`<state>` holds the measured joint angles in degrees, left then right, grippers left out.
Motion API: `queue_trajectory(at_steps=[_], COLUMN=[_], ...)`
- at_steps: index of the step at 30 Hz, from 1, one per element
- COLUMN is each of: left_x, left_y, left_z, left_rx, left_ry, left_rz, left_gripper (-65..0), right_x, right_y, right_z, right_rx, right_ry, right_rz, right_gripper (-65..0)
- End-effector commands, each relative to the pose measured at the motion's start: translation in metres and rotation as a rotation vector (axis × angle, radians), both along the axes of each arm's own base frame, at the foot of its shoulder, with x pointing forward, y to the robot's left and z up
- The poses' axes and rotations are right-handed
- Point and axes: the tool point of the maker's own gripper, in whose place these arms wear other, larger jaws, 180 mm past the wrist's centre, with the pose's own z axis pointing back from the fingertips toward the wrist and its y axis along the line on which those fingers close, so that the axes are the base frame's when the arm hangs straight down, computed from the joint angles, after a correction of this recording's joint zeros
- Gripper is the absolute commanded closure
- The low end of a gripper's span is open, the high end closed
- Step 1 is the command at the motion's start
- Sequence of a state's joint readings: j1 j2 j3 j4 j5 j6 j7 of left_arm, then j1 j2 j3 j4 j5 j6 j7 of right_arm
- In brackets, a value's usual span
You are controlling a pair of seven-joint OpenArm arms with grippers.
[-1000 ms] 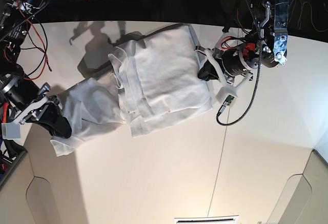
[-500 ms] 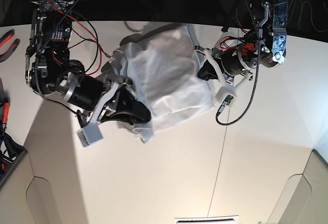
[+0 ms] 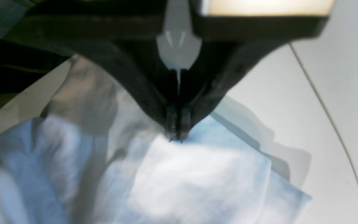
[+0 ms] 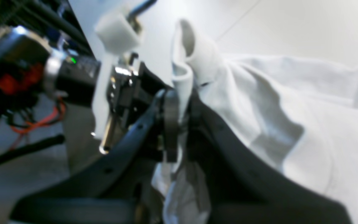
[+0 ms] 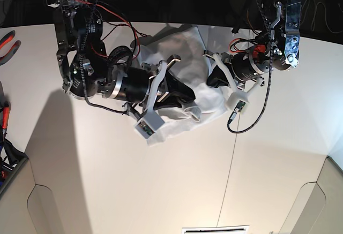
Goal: Layout the t-shirt on the table in an organized manner, then fold the t-shirt properly
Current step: 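Grasp the shirt's other end with the right gripper, then fold the held end over the stack with the right gripper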
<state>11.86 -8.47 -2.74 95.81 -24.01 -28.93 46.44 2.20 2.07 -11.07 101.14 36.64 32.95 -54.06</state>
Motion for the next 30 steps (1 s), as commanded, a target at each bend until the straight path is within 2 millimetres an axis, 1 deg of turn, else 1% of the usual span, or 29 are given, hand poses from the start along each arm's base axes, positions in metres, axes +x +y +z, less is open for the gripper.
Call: queue_trajectory(at_steps=[1,4,7,10,14,17,19,20,22,23,24,27,30], left_x=[0.010,0.013,0.016,0.018,0.031,0.042,0.048,0.050,0.053,0.053,0.054,0.054,0.054], left_y=[-0.001,-0.001,-0.003,-0.006,-0.007,-0.008,-0.008,-0.009,-0.011,-0.012,-0.013,-0.013,-0.012], left_z=[0.012,0.014,0.018,0.021,0.032,0.042,0.048,0.050,0.054,0.056,0.057,0.057,0.058], left_rx=[-0.023,-0.025,-0.047,-0.064,-0.065,-0.071,-0.080,-0.088,-0.110,-0.120,-0.126,-0.127,-0.127], left_ry=[-0.049,-0.059,-0.067,-0.075,-0.118,-0.148,-0.164,-0.170,-0.178,-0.180,-0.181,-0.183,-0.189], left_rz=[0.005,0.006,0.009,0.007,-0.013,-0.013,-0.012,-0.012,-0.010,-0.009,-0.009,-0.009,-0.015], left_gripper=[0.0,0.0,0.0,0.0,0.0,0.0,0.0,0.0,0.0,0.0,0.0,0.0,0.0], right_x=[0.005,0.003,0.002,-0.001,-0.009,-0.015,-0.016,-0.017,-0.017,-0.016,-0.016,-0.014,-0.012], right_y=[0.006,0.009,0.012,0.013,0.009,0.007,0.008,0.009,0.013,0.015,0.017,0.021,0.023], right_z=[0.012,-0.002,-0.016,-0.039,-0.072,-0.087,-0.088,-0.087,-0.081,-0.078,-0.075,-0.062,-0.045], right_rx=[0.032,-0.027,-0.039,-0.059,-0.079,-0.091,-0.082,-0.069,-0.028,-0.008,0.011,0.058,0.062], right_ry=[-0.037,-0.032,-0.016,0.034,0.133,0.186,0.199,0.203,0.214,0.218,0.219,0.208,0.160], right_rz=[-0.003,0.008,0.005,0.001,-0.008,-0.008,-0.008,-0.009,-0.010,-0.010,-0.004,0.000,0.020], right_gripper=[0.0,0.0,0.0,0.0,0.0,0.0,0.0,-1.0,-14.7,-19.2,-21.1,-21.3,-21.3])
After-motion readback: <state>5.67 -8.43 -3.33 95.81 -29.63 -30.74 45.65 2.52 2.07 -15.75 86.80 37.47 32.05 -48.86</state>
